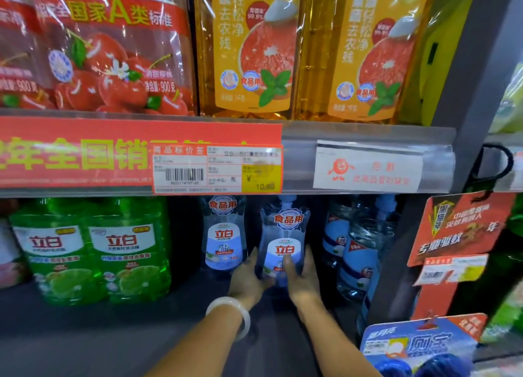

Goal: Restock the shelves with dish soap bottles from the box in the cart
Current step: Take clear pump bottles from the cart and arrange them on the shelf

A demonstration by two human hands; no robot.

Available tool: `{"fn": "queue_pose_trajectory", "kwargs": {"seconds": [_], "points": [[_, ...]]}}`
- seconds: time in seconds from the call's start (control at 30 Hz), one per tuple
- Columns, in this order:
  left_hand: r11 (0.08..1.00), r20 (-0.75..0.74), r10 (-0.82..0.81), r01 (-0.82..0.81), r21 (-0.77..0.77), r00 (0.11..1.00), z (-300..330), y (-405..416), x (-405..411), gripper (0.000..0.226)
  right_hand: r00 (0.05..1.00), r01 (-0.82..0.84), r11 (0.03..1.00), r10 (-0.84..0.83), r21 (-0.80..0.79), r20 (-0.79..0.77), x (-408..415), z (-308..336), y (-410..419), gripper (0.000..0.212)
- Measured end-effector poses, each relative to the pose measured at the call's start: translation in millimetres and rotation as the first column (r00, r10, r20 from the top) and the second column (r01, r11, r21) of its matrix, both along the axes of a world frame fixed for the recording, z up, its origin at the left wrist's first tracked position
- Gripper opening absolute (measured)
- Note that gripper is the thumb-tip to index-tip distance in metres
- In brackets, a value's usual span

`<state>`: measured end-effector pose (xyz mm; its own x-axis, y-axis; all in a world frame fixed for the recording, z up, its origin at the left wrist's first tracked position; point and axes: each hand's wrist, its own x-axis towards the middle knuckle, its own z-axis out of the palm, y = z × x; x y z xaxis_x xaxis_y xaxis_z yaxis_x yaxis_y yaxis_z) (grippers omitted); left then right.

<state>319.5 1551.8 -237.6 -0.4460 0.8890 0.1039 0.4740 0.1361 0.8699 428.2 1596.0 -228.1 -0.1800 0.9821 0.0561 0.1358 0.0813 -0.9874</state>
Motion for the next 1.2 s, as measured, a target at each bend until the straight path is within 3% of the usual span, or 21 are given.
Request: {"fn": "queue_pose_trajectory", "kwargs": {"seconds": [0.1,0.2,0.3,0.4,0.53,0.67,0.93,1.03,1.2], "points": [[0.999,-0.044,0.011,-0.013,-0.043,0.999,3.5,-7.1,3.6,0.066,0.994,0.087,0.996,-0.085,-0.019,0.075,4.6,-0.7,-16.4,0.072],[0.996,-0.302,-0.02,-0.006,-0.088,0.953,8.0,-31.5,0.4,0.058,0.964,0.178,0.984,-0.174,-0.003,0.202,8.2,-4.6,-42.0,0.064],[0.972,-0.583,-0.139,-0.001,-0.233,0.801,6.3,-69.4,-14.5,0.075,0.95,0.042,0.995,-0.069,0.094,0.305,3.2,-7.0,-73.0,0.052],[0.96,-0.708,-0.172,-0.045,-0.277,0.684,9.2,-105.6,-35.6,0.072,0.85,-0.225,0.957,0.099,0.186,0.518,-11.1,-0.7,-101.9,0.054],[0.935,-0.756,-0.201,-0.108,-0.338,0.624,21.3,-156.6,-62.5,0.066,0.605,-0.539,0.804,0.164,0.25,0.779,-40.4,13.6,-134.8,0.058],[0.924,-0.797,-0.125,-0.222,-0.31,0.591,28.6,-227.3,-95.0,0.073,0.422,-0.735,0.638,0.165,0.23,0.891,-87.3,27.3,-184.6,0.064],[0.755,-0.808,0.094,-0.571,-0.324,0.582,40.0,-478.5,-169.4,0.06,0.313,-0.916,0.338,0.264,0.216,0.912,-214.7,24.6,-397.8,0.067],[0.65,-0.806,0.15,-0.671,-0.357,0.573,48.6,-585.2,-193.7,0.069,0.306,-0.945,0.214,0.297,0.249,0.904,-259.2,20.5,-498.1,0.069],[0.473,-0.804,0.24,-0.789,-0.392,0.544,51.9,-744.2,-215.0,0.077,0.181,-0.983,0.063,0.35,0.17,0.919,-308.9,20.9,-645.6,0.073]]}}
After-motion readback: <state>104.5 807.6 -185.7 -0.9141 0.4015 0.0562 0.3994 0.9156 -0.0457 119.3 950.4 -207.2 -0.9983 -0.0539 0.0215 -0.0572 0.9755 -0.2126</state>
